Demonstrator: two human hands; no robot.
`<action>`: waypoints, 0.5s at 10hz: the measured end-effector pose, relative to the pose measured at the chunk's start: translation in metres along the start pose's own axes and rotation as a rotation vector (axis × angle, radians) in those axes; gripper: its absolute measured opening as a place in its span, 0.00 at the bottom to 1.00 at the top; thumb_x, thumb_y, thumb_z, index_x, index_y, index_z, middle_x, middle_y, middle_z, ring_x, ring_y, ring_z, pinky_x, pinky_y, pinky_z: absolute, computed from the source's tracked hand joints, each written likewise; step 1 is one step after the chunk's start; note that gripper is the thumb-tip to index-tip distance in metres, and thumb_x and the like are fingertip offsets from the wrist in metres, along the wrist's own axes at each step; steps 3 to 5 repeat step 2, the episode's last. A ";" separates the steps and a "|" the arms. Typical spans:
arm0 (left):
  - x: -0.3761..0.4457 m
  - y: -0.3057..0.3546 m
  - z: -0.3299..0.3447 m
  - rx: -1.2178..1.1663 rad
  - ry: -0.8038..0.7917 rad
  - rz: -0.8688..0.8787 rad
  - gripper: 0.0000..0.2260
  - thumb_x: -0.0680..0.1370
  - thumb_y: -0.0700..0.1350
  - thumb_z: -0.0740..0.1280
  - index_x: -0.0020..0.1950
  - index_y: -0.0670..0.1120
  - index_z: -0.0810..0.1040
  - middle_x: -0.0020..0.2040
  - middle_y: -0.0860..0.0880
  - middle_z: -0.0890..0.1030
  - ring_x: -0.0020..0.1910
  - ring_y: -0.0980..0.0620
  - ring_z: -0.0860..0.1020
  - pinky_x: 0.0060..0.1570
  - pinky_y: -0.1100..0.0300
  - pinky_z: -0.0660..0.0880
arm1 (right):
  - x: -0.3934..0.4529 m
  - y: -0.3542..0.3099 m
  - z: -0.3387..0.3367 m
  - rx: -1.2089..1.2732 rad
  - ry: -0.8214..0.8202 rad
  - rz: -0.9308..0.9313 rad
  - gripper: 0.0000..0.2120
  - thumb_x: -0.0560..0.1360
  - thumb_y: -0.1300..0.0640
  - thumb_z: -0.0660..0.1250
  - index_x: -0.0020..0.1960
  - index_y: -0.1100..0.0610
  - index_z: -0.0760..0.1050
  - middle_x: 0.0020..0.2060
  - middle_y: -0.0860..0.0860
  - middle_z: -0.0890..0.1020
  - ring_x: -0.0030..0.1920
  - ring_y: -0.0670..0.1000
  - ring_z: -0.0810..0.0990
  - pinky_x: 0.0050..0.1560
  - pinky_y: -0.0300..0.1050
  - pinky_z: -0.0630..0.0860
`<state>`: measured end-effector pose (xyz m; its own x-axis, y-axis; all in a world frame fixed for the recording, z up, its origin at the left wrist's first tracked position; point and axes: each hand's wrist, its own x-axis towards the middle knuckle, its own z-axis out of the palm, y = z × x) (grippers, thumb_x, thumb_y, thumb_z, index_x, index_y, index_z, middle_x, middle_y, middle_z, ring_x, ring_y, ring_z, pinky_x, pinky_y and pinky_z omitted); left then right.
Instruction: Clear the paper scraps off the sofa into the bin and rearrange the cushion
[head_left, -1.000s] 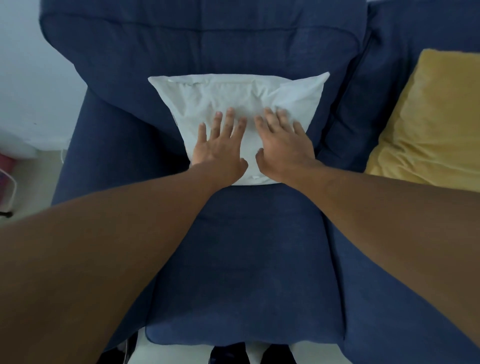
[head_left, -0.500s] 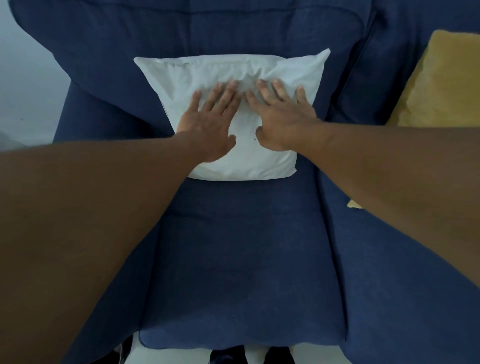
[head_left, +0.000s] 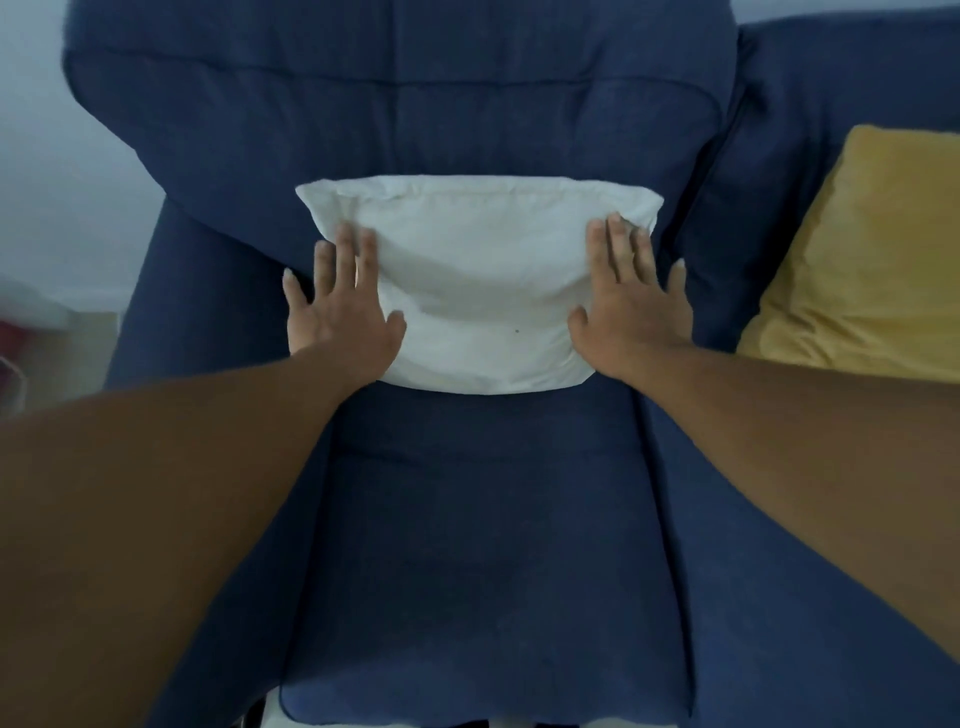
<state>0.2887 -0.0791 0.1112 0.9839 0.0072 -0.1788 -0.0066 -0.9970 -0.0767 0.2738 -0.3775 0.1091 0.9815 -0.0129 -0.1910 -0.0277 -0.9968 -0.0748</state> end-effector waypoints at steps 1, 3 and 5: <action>-0.037 0.014 0.012 -0.060 -0.088 -0.029 0.41 0.82 0.56 0.57 0.81 0.48 0.30 0.82 0.48 0.33 0.82 0.44 0.41 0.79 0.39 0.48 | -0.029 -0.014 0.015 -0.013 0.037 -0.031 0.42 0.81 0.47 0.55 0.82 0.52 0.29 0.80 0.53 0.30 0.81 0.56 0.33 0.78 0.68 0.42; -0.082 0.039 0.031 -0.006 -0.184 0.092 0.40 0.83 0.56 0.56 0.81 0.48 0.29 0.81 0.48 0.30 0.82 0.44 0.40 0.79 0.39 0.48 | -0.068 -0.037 0.034 -0.025 -0.025 -0.138 0.42 0.81 0.47 0.57 0.83 0.50 0.32 0.80 0.55 0.29 0.81 0.58 0.34 0.78 0.68 0.41; -0.082 0.039 0.031 -0.006 -0.184 0.092 0.40 0.83 0.56 0.56 0.81 0.48 0.29 0.81 0.48 0.30 0.82 0.44 0.40 0.79 0.39 0.48 | -0.068 -0.037 0.034 -0.025 -0.025 -0.138 0.42 0.81 0.47 0.57 0.83 0.50 0.32 0.80 0.55 0.29 0.81 0.58 0.34 0.78 0.68 0.41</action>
